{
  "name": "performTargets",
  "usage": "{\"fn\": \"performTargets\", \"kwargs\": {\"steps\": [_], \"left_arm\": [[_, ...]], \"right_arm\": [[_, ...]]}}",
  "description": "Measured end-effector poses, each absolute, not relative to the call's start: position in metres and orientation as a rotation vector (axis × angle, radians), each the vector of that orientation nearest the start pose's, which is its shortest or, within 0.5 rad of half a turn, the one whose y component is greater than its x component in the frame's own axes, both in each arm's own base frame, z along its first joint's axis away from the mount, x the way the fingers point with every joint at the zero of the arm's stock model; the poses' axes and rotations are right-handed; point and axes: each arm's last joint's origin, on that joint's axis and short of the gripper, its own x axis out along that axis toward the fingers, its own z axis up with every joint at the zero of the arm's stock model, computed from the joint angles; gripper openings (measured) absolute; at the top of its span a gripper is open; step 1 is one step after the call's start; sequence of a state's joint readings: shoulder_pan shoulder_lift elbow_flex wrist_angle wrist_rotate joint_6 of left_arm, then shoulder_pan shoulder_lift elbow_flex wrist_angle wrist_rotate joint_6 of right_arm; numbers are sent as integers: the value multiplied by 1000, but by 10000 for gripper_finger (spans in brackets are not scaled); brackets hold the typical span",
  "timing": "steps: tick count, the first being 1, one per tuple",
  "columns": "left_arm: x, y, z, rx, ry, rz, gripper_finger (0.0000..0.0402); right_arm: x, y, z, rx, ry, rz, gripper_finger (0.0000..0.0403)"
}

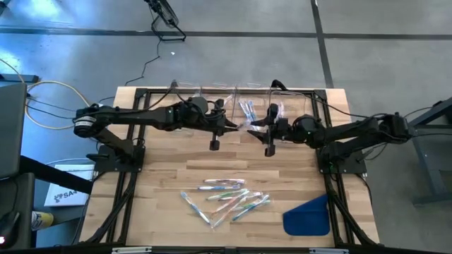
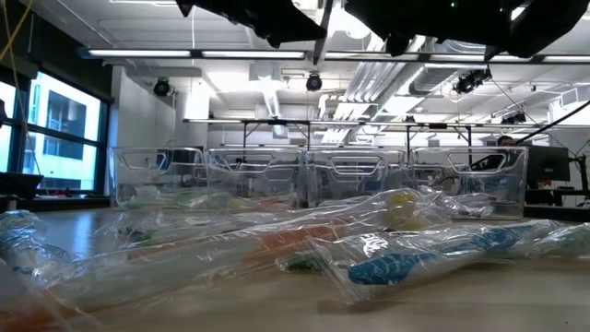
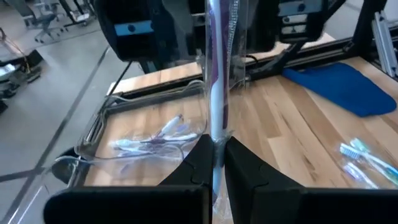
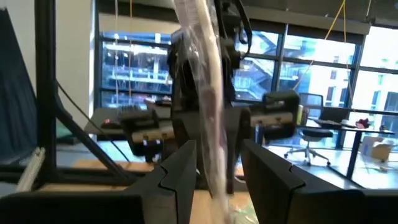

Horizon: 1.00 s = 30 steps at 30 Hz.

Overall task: Pick & Place Toothbrushes
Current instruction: Put the violet toothbrush into the right transparent bin

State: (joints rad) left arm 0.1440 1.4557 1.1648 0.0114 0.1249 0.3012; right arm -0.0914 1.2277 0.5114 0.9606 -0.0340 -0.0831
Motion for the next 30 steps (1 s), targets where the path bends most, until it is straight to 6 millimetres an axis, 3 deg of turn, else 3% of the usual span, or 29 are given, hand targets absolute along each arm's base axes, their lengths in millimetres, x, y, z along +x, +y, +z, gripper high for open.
{"fn": "performTargets", "kwargs": {"steps": [6, 16, 25, 30], "left_arm": [[340, 46, 313, 238, 318, -27, 11], [349, 45, 313, 234, 240, -91, 11], [349, 45, 313, 217, 241, -90, 11], [349, 44, 313, 215, 233, -90, 11]], "right_arm": [[252, -22, 256, -76, -239, -63, 121], [252, -21, 255, -74, -240, -13, 120], [252, -19, 258, -82, -269, 34, 71], [252, -19, 258, -77, -269, 31, 64]]}}
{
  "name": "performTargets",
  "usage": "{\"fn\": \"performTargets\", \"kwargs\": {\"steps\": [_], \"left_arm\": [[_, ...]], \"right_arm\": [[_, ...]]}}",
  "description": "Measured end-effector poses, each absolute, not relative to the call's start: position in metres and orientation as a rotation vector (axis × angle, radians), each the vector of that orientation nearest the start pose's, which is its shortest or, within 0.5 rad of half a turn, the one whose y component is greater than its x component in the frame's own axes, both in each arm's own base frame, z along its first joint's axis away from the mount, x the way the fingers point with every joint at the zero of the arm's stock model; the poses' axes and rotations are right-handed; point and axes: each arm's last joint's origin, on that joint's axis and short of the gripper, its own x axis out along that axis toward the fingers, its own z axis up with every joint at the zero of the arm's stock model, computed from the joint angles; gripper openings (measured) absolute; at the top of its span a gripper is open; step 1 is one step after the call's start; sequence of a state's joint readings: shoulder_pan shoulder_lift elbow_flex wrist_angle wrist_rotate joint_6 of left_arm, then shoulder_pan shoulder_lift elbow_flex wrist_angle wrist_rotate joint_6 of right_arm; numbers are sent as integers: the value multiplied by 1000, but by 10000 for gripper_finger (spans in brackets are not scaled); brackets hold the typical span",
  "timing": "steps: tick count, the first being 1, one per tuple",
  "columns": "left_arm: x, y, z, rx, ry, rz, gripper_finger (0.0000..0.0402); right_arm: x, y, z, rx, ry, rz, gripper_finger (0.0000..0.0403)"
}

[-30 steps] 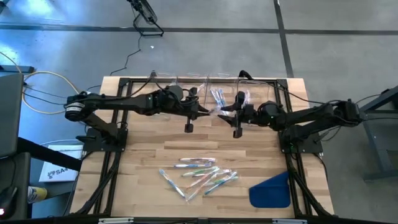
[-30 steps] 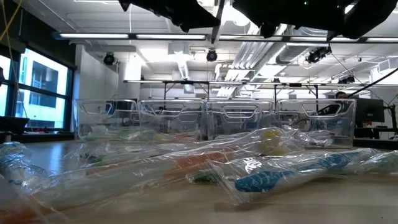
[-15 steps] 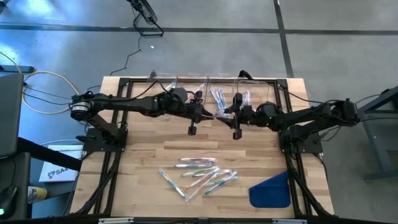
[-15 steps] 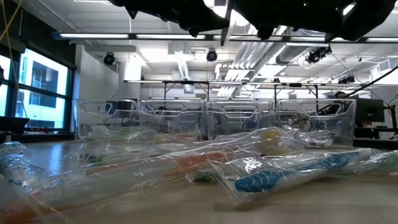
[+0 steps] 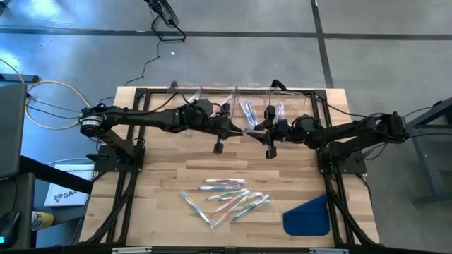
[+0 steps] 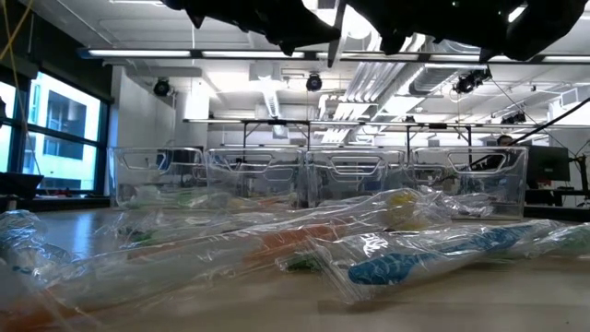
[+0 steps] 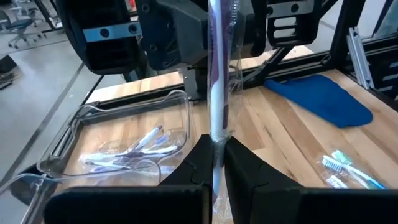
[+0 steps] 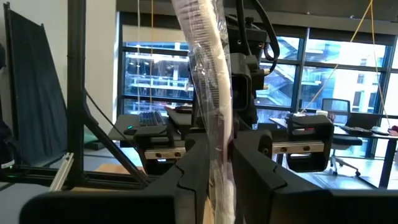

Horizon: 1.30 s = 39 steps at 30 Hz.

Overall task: Pick & Place Toothbrushes
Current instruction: Put the violet toothbrush into the right transparent bin

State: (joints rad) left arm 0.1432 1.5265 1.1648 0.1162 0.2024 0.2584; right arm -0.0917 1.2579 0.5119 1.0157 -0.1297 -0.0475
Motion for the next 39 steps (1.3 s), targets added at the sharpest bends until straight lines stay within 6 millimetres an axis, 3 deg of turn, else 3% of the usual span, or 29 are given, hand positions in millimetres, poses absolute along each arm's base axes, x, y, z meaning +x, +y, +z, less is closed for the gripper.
{"fn": "performTargets", "kwargs": {"steps": [9, 16, 22, 33, 39], "left_arm": [[367, 45, 297, 185, 189, -150, 11], [367, 46, 298, 190, 184, -134, 17], [367, 46, 297, 189, 192, -130, 17], [367, 46, 298, 189, 187, -129, 20], [367, 47, 298, 195, 189, -114, 62]], "right_arm": [[253, -19, 257, -75, -257, 39, 64], [253, -20, 256, -68, -250, -4, 60], [253, -21, 256, -72, -247, -17, 17], [253, -21, 256, -33, -248, -13, 15], [253, -21, 256, -6, -247, -10, 15]]}}
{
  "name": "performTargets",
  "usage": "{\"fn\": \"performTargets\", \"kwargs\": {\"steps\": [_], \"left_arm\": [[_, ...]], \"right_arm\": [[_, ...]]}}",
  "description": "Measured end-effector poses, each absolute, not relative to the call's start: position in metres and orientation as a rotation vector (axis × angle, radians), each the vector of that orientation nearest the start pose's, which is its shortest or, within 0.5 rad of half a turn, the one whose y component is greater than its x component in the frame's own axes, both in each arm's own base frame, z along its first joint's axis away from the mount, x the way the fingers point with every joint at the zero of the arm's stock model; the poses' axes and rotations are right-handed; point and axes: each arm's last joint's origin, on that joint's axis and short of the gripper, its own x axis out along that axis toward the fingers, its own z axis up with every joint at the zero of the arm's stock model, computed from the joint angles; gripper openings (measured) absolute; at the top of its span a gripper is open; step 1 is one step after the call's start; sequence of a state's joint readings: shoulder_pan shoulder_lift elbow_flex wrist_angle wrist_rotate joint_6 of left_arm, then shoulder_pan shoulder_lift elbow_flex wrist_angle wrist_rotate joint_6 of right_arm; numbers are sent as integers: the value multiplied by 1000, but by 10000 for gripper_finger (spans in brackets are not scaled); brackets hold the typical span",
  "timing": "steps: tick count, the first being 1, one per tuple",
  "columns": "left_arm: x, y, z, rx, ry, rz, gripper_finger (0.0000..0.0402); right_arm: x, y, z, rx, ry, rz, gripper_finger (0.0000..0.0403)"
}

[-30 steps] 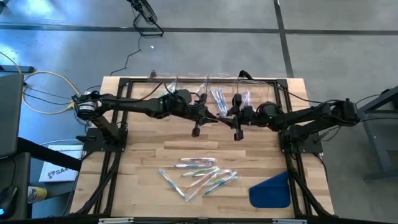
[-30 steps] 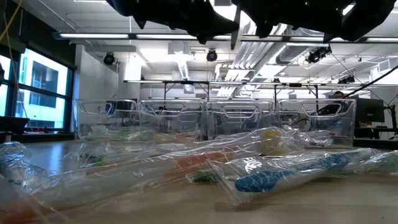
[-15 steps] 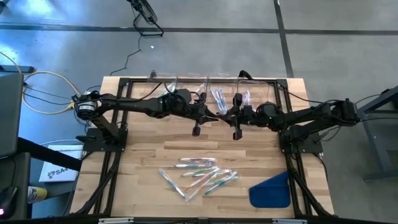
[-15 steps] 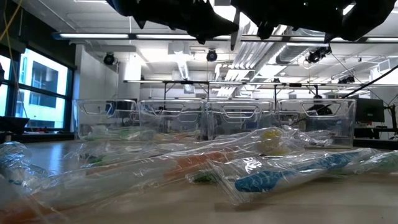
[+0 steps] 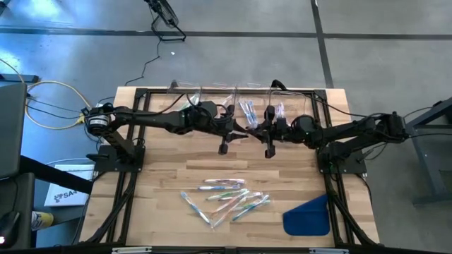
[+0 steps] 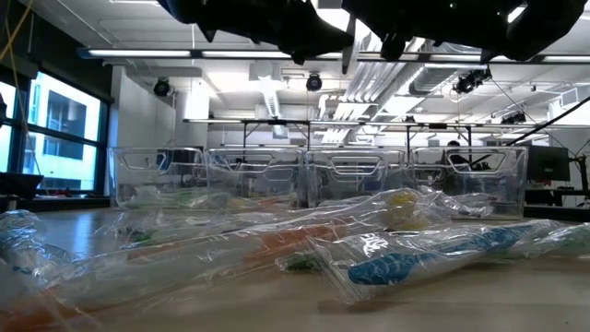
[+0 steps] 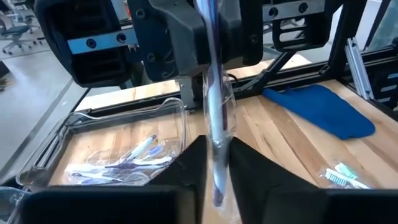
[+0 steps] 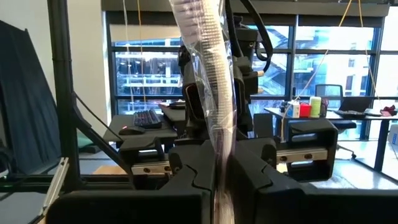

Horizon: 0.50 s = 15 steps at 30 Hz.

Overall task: Pick & Place Toothbrushes
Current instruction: Put the violet toothbrush into the right transparent bin

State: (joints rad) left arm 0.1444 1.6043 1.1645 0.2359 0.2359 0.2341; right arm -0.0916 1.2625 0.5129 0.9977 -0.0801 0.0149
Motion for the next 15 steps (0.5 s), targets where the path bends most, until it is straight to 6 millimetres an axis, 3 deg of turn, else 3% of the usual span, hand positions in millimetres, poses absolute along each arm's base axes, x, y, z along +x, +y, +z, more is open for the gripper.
{"fn": "performTargets", "kwargs": {"steps": [8, 15], "left_arm": [[364, 46, 302, 290, 179, -124, 151], [341, 47, 326, 385, 177, -125, 162]], "right_arm": [[254, -21, 253, 10, -217, -7, 15], [240, -22, 263, -15, -168, -103, 15]]}}
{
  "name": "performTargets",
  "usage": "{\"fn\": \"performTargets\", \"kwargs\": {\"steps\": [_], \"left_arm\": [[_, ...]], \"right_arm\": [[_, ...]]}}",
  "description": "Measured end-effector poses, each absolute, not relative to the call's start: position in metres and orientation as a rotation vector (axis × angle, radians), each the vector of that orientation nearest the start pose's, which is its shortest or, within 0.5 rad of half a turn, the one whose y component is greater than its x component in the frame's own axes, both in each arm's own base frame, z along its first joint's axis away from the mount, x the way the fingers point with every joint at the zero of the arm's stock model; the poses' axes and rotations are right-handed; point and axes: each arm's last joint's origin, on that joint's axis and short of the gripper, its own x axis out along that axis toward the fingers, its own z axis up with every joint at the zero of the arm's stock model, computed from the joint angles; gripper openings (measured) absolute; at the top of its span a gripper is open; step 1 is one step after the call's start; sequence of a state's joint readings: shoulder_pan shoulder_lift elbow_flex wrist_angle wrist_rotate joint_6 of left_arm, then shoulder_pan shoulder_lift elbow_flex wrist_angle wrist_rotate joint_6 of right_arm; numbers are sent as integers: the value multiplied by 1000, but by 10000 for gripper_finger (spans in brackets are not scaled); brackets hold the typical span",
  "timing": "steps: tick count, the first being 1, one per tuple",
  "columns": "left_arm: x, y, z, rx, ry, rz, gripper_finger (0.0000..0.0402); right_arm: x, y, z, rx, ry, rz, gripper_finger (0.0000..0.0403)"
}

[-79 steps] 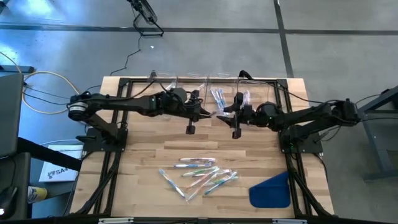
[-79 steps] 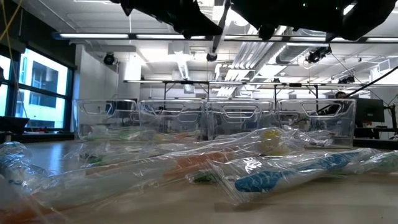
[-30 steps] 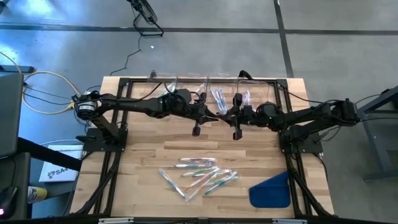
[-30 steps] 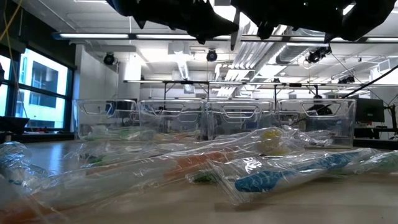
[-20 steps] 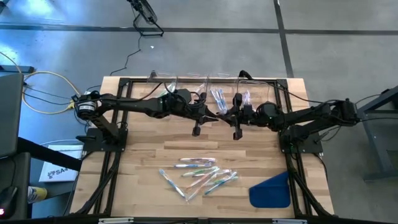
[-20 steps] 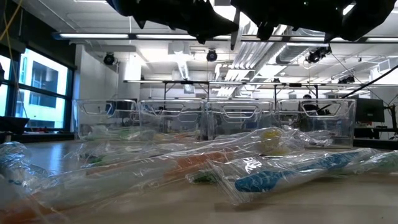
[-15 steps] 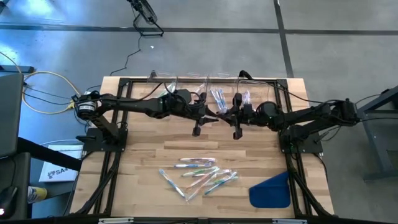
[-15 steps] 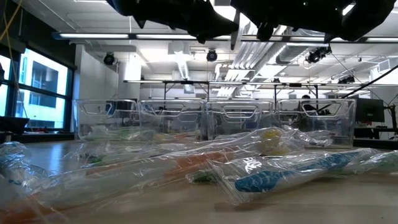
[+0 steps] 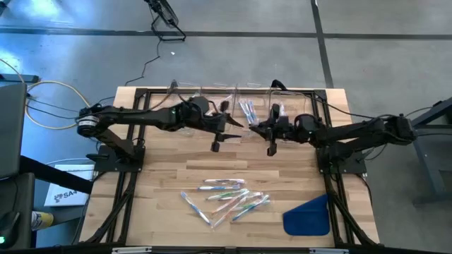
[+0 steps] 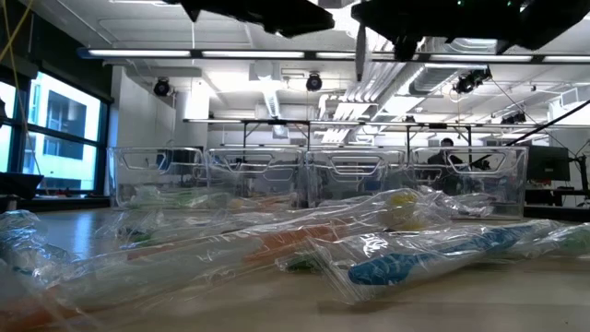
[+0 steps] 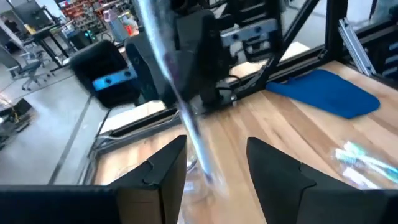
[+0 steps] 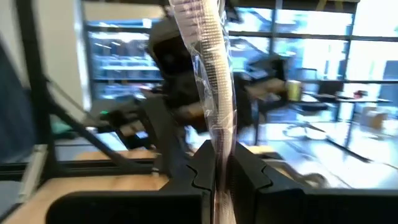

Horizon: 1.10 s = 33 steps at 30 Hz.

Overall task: Pick & Place Toothbrushes
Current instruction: Put the violet toothbrush into the right transparent bin

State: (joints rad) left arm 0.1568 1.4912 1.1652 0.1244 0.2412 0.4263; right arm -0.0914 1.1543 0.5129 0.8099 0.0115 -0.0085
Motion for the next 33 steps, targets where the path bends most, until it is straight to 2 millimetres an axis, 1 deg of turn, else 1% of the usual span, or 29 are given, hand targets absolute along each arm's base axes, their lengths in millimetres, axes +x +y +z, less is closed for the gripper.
{"fn": "performTargets", "kwargs": {"steps": [4, 7, 12, 16, 21, 25, 33], "left_arm": [[322, 52, 340, 403, 199, -94, 162], [312, 55, 346, 400, 214, -74, 163], [306, 53, 351, 400, 214, -74, 163], [307, 53, 351, 402, 209, -75, 163], [306, 53, 351, 402, 210, -75, 163], [306, 53, 351, 402, 210, -75, 163], [306, 53, 351, 401, 213, -75, 163]], "right_arm": [[221, -24, 273, -3, -129, -224, 15], [205, -28, 277, 15, -72, -396, 15], [181, -34, 269, 146, 44, -743, 15], [168, -41, 260, 250, 82, -920, 15], [159, -53, 244, 379, 163, -1038, 15], [154, -64, 231, 494, 248, -1087, 15], [160, -84, 209, 663, 383, -1075, 15]]}}
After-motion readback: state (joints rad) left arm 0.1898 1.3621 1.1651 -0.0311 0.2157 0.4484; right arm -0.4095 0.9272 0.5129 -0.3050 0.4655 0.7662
